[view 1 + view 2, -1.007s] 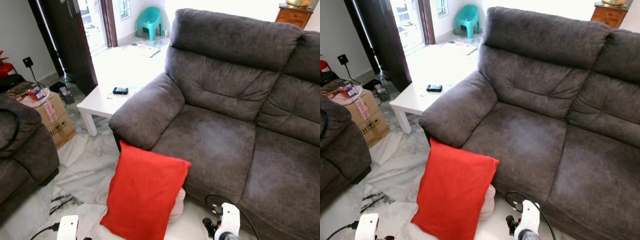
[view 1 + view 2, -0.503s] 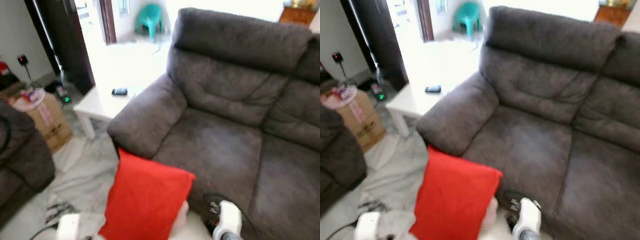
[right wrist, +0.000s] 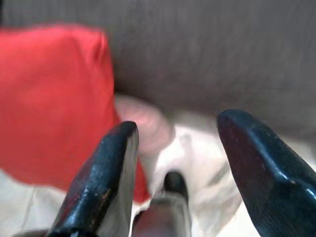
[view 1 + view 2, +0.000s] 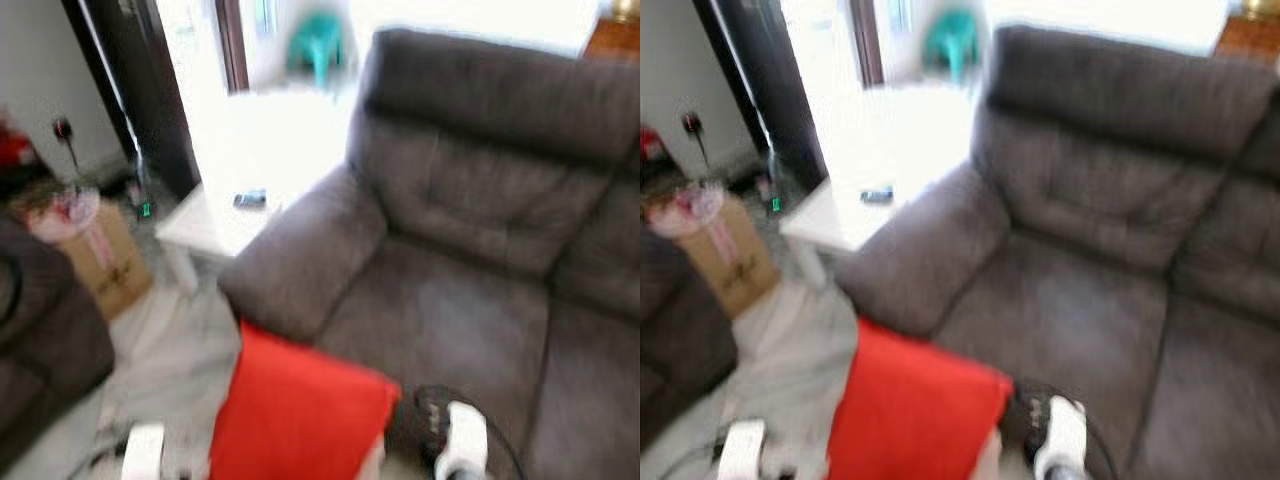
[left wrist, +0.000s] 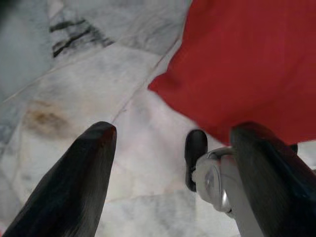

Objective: Move the pillow to the sofa from floor

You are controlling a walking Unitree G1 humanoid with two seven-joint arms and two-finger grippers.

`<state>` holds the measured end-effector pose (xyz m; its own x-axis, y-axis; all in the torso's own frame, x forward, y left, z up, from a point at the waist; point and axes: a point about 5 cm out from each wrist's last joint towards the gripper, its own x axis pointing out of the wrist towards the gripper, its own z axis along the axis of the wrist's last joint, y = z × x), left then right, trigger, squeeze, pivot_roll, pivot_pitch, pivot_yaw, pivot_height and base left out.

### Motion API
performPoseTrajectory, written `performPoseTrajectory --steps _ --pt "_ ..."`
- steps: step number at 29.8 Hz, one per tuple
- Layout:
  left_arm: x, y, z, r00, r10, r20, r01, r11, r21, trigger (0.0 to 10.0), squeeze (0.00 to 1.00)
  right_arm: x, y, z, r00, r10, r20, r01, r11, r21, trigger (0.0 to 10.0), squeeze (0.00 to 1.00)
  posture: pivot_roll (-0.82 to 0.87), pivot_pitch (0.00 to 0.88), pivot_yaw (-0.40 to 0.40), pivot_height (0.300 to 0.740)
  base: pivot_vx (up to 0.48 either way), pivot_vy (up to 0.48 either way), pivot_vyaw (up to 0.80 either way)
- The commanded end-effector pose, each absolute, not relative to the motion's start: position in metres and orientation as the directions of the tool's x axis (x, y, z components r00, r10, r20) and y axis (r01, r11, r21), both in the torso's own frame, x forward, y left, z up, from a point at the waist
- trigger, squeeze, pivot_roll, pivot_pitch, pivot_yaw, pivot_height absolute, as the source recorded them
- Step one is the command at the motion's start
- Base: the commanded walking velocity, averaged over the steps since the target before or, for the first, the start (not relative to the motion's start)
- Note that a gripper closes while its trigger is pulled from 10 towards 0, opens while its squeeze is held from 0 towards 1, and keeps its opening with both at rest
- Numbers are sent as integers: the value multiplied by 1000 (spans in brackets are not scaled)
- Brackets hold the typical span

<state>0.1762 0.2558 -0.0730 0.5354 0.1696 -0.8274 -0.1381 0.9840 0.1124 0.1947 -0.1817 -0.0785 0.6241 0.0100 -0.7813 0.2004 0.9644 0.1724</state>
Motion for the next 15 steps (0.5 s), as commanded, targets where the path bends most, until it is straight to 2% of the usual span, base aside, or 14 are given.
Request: performPoseTrajectory --steps 1,4,15 --pt "171 261 -74 518 184 -835 -136 982 131 10000 0 194 -174 -80 622 26 -782 191 964 183 10000 0 -32 0 -30 740 0 0 0" --pt "171 261 -74 519 185 -834 -139 982 131 10000 0 196 -174 -78 634 34 -773 164 971 177 10000 0 -31 0 -31 740 0 0 163" --pt "171 261 -74 522 186 -833 -142 981 130 10000 0 196 -174 -78 635 34 -772 163 971 177 10000 0 -32 0 -30 740 0 0 800"
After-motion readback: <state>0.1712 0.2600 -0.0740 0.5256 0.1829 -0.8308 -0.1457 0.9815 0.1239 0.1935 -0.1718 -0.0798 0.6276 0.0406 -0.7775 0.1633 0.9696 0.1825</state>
